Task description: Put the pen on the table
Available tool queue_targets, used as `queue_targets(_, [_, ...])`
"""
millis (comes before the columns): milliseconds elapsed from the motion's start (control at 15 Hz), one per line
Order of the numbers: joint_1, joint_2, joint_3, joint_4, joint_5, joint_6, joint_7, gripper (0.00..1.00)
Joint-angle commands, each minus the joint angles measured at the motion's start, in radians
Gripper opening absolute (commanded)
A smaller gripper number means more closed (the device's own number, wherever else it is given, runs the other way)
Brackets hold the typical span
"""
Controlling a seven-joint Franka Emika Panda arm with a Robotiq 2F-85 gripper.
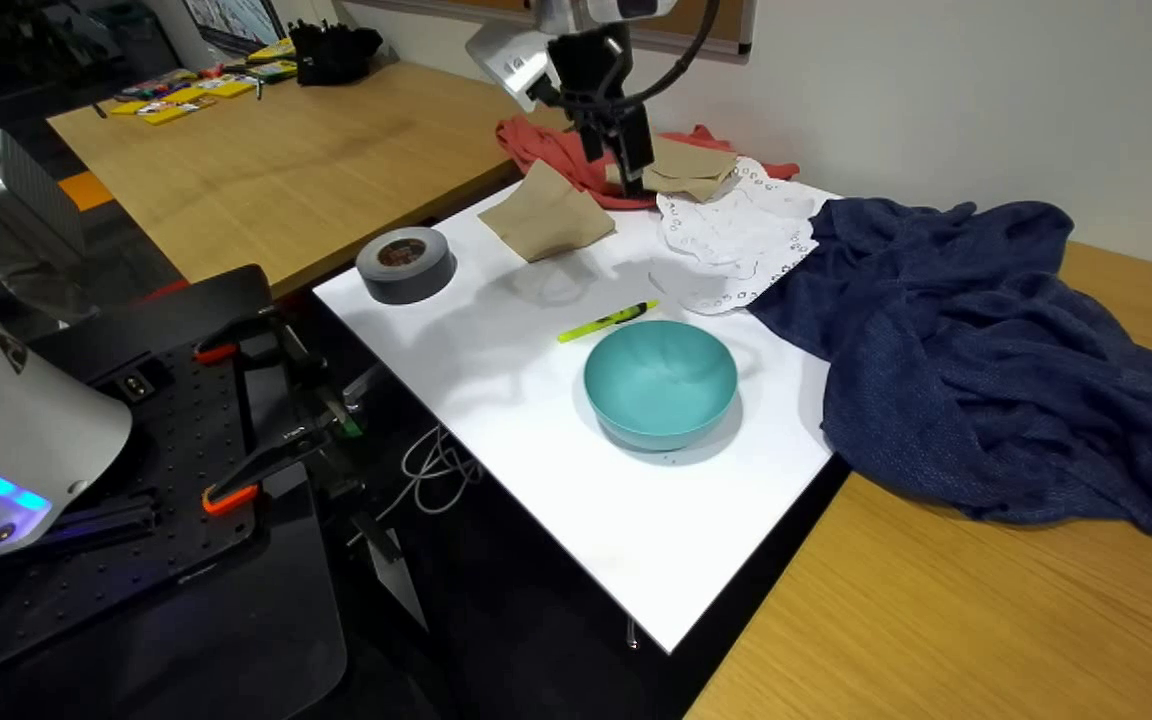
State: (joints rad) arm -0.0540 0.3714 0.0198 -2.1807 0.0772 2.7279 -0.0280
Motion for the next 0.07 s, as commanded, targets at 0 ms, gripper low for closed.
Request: queue_targets(0, [0.001, -0.008, -0.001, -0.006, 0.003, -0.002, -0.005, 1.0])
